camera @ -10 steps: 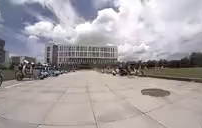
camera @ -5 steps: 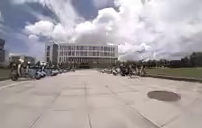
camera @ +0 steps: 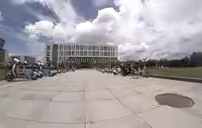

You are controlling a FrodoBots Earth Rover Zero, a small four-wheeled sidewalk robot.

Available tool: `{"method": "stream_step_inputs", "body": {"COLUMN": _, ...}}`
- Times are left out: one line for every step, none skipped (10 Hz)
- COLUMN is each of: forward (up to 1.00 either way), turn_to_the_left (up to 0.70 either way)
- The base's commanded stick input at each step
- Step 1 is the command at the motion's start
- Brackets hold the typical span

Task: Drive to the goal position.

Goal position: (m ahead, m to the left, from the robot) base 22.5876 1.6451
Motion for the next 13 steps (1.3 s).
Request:
{"method": "stream_step_inputs", "body": {"forward": 0.7, "turn_to_the_left": 0.03}}
{"method": "stream_step_inputs", "body": {"forward": 0.7, "turn_to_the_left": 0.03}}
{"method": "stream_step_inputs", "body": {"forward": 0.7, "turn_to_the_left": 0.03}}
{"method": "stream_step_inputs", "body": {"forward": 0.7, "turn_to_the_left": 0.03}}
{"method": "stream_step_inputs", "body": {"forward": 0.7, "turn_to_the_left": 0.03}}
{"method": "stream_step_inputs", "body": {"forward": 0.7, "turn_to_the_left": 0.03}}
{"method": "stream_step_inputs", "body": {"forward": 0.7, "turn_to_the_left": 0.03}}
{"method": "stream_step_inputs", "body": {"forward": 0.7, "turn_to_the_left": 0.03}}
{"method": "stream_step_inputs", "body": {"forward": 0.7, "turn_to_the_left": 0.03}}
{"method": "stream_step_inputs", "body": {"forward": 0.7, "turn_to_the_left": 0.03}}
{"method": "stream_step_inputs", "body": {"forward": 0.7, "turn_to_the_left": 0.03}}
{"method": "stream_step_inputs", "body": {"forward": 0.7, "turn_to_the_left": 0.03}}
{"method": "stream_step_inputs", "body": {"forward": 0.7, "turn_to_the_left": 0.03}}
